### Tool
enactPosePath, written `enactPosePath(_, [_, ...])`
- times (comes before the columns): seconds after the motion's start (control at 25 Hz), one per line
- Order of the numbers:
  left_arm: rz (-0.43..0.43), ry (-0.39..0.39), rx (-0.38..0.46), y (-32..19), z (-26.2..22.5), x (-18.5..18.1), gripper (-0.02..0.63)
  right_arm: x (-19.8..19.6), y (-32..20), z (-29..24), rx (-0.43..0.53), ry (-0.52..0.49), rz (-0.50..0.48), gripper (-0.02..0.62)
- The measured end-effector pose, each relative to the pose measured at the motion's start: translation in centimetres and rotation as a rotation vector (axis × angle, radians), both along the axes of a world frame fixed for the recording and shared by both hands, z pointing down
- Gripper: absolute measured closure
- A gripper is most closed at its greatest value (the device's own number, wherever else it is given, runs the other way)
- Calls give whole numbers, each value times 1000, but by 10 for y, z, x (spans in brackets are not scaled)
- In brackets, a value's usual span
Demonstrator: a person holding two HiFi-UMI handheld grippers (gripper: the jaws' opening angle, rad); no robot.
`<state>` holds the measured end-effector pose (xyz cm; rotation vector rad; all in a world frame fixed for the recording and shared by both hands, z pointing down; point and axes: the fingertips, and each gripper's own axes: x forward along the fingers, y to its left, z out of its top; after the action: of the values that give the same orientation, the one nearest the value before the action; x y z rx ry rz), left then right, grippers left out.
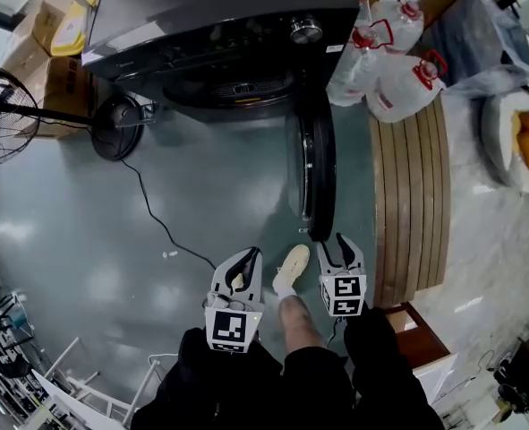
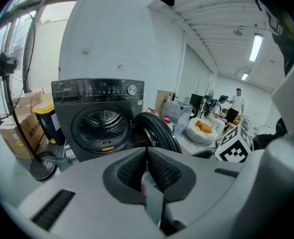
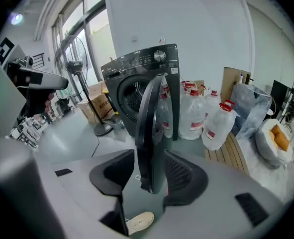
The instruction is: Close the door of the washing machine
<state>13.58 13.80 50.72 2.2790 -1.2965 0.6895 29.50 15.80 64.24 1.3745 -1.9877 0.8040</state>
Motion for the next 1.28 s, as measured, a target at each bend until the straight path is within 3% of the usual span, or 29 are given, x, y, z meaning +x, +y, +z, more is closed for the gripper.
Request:
enactPosePath(0.32, [-27,3,-37,-3,23,-6,577,-2,-9,27,-20,46,-69,427])
enactPosePath(0.44, [-43,8,-32,-6,27,-8,577,-4,-13,27,-15,44,-85,497])
enactPosePath(0.88, [-93,-3,-7,-9,28,-17,577,-15,-14,29,-8,8,-139,488])
enactPosePath(1.28, [-159,-15,30,4,24,-57,577,-45,-9,31,1,-4,-146,479])
